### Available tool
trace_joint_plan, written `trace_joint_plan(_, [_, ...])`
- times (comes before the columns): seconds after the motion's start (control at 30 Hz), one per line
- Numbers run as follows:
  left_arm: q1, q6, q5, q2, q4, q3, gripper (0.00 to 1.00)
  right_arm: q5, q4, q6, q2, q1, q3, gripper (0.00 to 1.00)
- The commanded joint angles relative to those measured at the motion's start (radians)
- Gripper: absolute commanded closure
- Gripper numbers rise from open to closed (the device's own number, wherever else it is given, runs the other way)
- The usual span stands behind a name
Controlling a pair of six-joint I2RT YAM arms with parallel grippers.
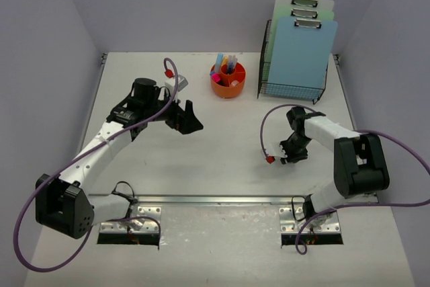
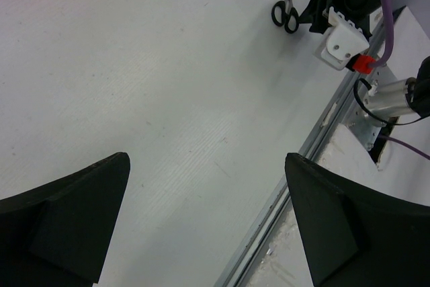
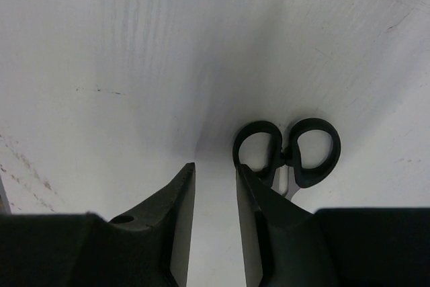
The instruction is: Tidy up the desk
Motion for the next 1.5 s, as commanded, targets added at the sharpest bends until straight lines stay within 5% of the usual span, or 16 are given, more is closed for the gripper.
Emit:
trace_joint_plan(0.0, [0.016,0.002,0.024,0.014,0.035,-0.015,0.00,-0.013,0.006,-0.012,0.016,-0.004,0.052,0.68])
trace_joint_plan(0.43, [0.016,0.003,0.019,0.024,0.039,-0.005,0.00,-0.015,0.089,0.001,0.035,0.016,-0.031,0.69])
trace_joint_plan(0.7, [0.017,-0.004,0.019,0.033,0.036,0.002,0.00,-0.036,0.266,0.084,0.015,0.089,-0.155,0.79])
trace_joint_plan(0.93, [0.017,-0.011,0.017,0.033,0.031,0.014,0.00,-0.074,0.216,0.151,0.015,0.161,-0.135,0.88])
trace_joint_plan(1.1, [0.018,-0.012,0.019,0.028,0.022,0.020,0.00,-0.194,0.045,0.208,0.031,0.171,0.024,0.99])
trace_joint_plan(1.47, [0.017,-0.008,0.011,0.017,0.011,0.023,0.00,-0.593,-0.220,0.438,0.050,0.171,0.499,1.00])
